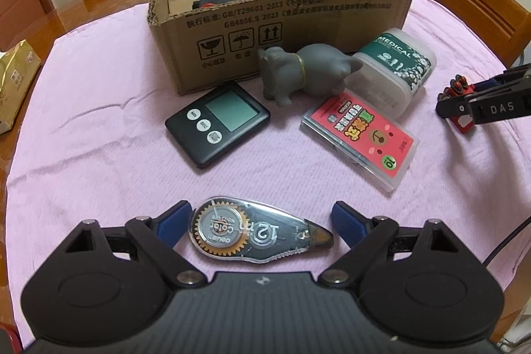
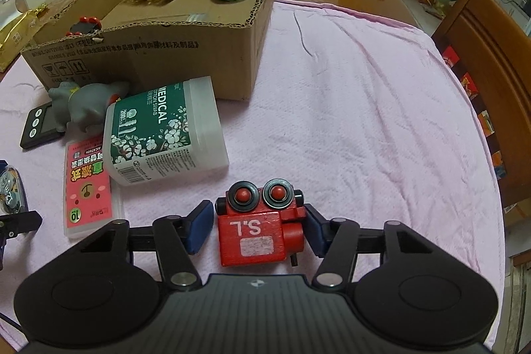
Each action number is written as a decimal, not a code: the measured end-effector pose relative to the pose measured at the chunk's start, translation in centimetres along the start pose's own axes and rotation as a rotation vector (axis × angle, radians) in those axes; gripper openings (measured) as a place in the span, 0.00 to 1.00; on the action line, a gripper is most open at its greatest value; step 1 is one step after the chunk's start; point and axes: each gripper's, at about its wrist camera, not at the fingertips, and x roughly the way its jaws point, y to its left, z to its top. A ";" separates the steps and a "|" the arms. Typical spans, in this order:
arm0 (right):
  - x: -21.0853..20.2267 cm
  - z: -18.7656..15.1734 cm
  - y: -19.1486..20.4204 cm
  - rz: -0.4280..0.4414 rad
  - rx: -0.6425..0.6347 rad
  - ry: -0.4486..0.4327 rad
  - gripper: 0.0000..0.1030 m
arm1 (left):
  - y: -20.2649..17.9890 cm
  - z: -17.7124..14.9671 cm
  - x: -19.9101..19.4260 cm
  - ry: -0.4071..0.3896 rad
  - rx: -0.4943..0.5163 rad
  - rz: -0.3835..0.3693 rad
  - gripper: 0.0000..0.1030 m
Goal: Organize rigid objects
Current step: 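Close the right tool on the red S.L car while the left tool reaches the correction tape, then close the left tool on the correction tape and lift both items toward the box, then open both tools over the box, dropping the car and correction tape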
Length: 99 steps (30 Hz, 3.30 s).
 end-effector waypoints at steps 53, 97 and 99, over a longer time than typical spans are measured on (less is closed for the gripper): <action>-2.5 0.9 -0.3 0.027 -0.065 0.059 0.58 | 1.7 2.0 -1.3 0.067 0.442 -0.286 0.87; -6.2 15.8 3.4 0.180 -0.318 -0.164 0.58 | 5.6 20.0 -0.2 -0.222 0.092 0.027 0.98; -5.8 16.2 3.6 0.177 -0.320 -0.162 0.58 | 5.6 19.4 -1.3 -0.245 0.076 0.039 0.98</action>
